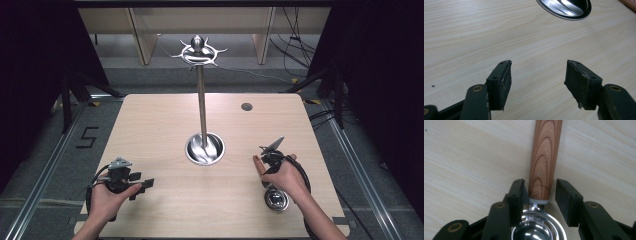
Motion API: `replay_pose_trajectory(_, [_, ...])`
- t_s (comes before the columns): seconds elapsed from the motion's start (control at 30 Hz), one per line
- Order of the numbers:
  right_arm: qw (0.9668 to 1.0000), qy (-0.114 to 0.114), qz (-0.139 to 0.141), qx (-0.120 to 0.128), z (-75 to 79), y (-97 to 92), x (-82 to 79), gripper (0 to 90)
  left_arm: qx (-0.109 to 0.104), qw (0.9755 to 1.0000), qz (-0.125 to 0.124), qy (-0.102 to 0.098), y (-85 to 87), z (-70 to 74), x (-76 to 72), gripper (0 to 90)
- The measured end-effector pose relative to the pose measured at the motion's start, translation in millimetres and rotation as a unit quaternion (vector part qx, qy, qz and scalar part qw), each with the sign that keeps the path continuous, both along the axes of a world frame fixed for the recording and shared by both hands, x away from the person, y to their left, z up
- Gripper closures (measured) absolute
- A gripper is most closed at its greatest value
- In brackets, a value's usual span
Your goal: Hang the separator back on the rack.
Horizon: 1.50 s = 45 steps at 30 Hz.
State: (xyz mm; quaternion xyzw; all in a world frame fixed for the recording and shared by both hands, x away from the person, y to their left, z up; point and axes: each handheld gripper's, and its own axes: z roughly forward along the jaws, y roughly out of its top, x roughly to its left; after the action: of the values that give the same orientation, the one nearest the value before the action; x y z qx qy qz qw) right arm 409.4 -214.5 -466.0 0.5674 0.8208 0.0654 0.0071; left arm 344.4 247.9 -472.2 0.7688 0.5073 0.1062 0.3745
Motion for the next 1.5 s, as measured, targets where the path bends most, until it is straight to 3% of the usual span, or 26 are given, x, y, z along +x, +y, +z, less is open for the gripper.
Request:
replay_pose_trajectory(0.07, [1.0, 0.006, -0.002, -0.001, -0.1, -0.4, 1.1, 62.0, -0.004, 1.0, 0.001, -0.001, -0.3, 0.0, -0.3, 36.9])
replay_pose_trajectory(0.13, [1.0, -0.004, -0.006, -0.001, -2.2, -0.1, 2.0, 63.0, 0.0, 1.0, 0.0, 0.001, 0.0, -0.2, 0.0, 36.9])
replay_pose_trajectory(0.2, [1.0, 0.001, -0.009, 0.0, -2.5, 0.8, 2.9, 63.9, 0.009, 0.9998, -0.015, 0.006, 2.0, 1.0, 0.2, 36.9])
replay_pose_trajectory(0.37, [0.9999, 0.012, 0.006, -0.01, -4.0, 2.7, 5.5, 65.8, 0.013, 0.9998, -0.014, 0.006, 2.6, 0.7, 0.8, 36.9])
replay_pose_trajectory(0.43, [0.9999, 0.002, 0.002, -0.013, -5.7, 4.7, 4.4, 66.8, -0.004, 1.0, -0.002, 0.001, 0.6, -0.7, 0.5, 36.9])
replay_pose_trajectory(0.47, [0.9999, 0.002, 0.004, -0.014, -5.6, 5.3, 4.4, 66.9, 0.001, 1.0, -0.008, 0.002, 1.8, -0.3, 0.7, 36.9])
replay_pose_trajectory(0.5, [0.9998, 0.015, 0.005, -0.014, -4.1, 5.4, 5.0, 67.0, 0.006, 0.9999, -0.013, 0.004, 2.7, 0.1, 0.6, 36.9])
replay_pose_trajectory(0.57, [0.9998, 0.002, 0.002, -0.021, -5.5, 7.1, 4.0, 67.2, 0.008, 0.9999, -0.007, 0.004, 1.6, 0.0, 0.9, 37.0])
replay_pose_trajectory(0.63, [0.9996, 0.014, 0.0, -0.023, -3.7, 8.2, 4.5, 67.8, 0.001, 1.0, -0.003, 0.003, 0.3, -0.4, 0.8, 36.9])
replay_pose_trajectory(0.7, [0.9994, 0.011, 0.02, -0.026, -4.6, 6.5, 5.2, 68.8, 0.005, 0.9999, -0.012, 0.007, 1.3, 0.0, 0.6, 36.9])
replay_pose_trajectory(0.77, [0.9994, 0.017, 0.012, -0.026, -4.4, 6.9, 4.2, 69.2, 0.005, 0.9998, -0.015, 0.009, 1.7, 0.2, 0.9, 36.9])
replay_pose_trajectory(0.83, [0.9998, 0.007, 0.003, -0.02, -5.5, 7.1, 3.6, 69.3, 0.005, 0.9998, -0.014, 0.009, 1.7, 0.1, 0.9, 37.0])
replay_pose_trajectory(0.93, [0.9996, 0.018, 0.014, -0.015, -4.0, 3.8, 4.3, 69.5, 0.004, 0.9999, -0.014, 0.008, 1.6, 0.0, 0.8, 36.9])
replay_pose_trajectory(0.97, [0.9998, 0.004, 0.012, -0.014, -4.7, 3.9, 3.3, 69.6, 0.004, 0.9998, -0.014, 0.009, 1.6, 0.1, 0.8, 36.9])
replay_pose_trajectory(1.1, [0.9991, -0.01, 0.042, -0.003, -1.3, 0.6, 2.0, 69.6, -0.001, 1.0, -0.002, 0.002, 0.5, -1.3, 1.1, 37.0])
replay_pose_trajectory(1.27, [0.9979, -0.012, 0.063, -0.002, 5.6, -4.9, 0.5, 69.7, 0.001, 0.9999, -0.012, 0.004, 2.4, -0.5, 0.8, 37.0])
replay_pose_trajectory(1.5, [0.9949, -0.048, 0.088, 0.016, 16.8, -10.5, -5.1, 69.7, 0.002, 0.9999, -0.011, 0.003, 2.5, 0.8, 0.6, 37.0])
